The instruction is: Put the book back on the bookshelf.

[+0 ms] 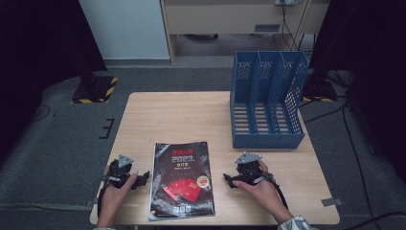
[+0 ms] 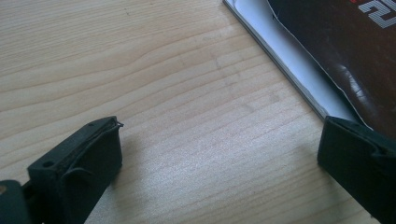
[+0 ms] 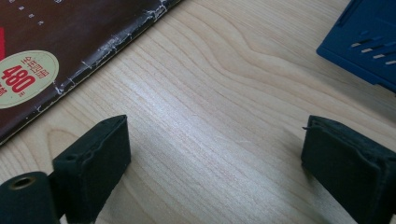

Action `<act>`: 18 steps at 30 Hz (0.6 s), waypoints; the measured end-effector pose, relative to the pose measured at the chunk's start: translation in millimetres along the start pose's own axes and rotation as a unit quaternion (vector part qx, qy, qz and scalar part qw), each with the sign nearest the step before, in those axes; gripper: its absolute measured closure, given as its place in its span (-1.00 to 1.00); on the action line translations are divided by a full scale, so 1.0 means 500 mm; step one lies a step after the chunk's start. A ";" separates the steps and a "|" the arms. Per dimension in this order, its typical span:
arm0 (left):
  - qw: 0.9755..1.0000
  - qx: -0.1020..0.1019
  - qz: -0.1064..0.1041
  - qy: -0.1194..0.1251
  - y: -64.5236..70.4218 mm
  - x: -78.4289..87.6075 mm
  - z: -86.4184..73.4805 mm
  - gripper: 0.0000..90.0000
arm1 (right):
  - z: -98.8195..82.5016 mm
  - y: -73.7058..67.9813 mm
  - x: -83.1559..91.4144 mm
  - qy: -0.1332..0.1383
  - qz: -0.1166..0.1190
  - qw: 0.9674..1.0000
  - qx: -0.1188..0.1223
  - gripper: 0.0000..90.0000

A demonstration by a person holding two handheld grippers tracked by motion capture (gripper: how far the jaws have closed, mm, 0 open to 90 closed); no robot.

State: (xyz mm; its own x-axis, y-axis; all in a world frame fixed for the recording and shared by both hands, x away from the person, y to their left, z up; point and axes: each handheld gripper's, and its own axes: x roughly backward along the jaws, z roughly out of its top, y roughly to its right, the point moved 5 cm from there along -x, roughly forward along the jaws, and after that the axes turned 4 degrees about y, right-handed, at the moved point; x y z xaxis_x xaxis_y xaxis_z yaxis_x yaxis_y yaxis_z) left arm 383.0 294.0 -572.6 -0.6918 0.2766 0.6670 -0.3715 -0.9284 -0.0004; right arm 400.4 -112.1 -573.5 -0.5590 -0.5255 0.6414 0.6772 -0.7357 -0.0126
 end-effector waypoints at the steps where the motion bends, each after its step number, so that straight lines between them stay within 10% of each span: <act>1: 1.000 0.000 0.000 0.000 0.001 0.000 0.000 -1.00 | 0.001 -0.002 -0.002 -0.002 0.002 1.000 0.001 -0.85; 11: 0.998 0.051 0.007 0.019 0.002 0.017 0.004 -0.80 | 0.001 -0.011 0.001 -0.007 0.003 1.000 0.002 -0.74; 18: 0.997 0.069 -0.004 0.042 0.035 0.054 0.025 -0.61 | 0.034 -0.054 0.025 0.028 0.047 0.998 0.030 -0.08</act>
State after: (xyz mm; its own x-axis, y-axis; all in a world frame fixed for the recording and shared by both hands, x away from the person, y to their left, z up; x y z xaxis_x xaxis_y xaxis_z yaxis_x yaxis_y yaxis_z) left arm 365.8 282.3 -545.4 -0.7409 0.2979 0.6019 -0.2926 -0.9499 0.1099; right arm 383.1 -91.6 -552.4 -0.5166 -0.6157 0.5950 0.7544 -0.6559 -0.0238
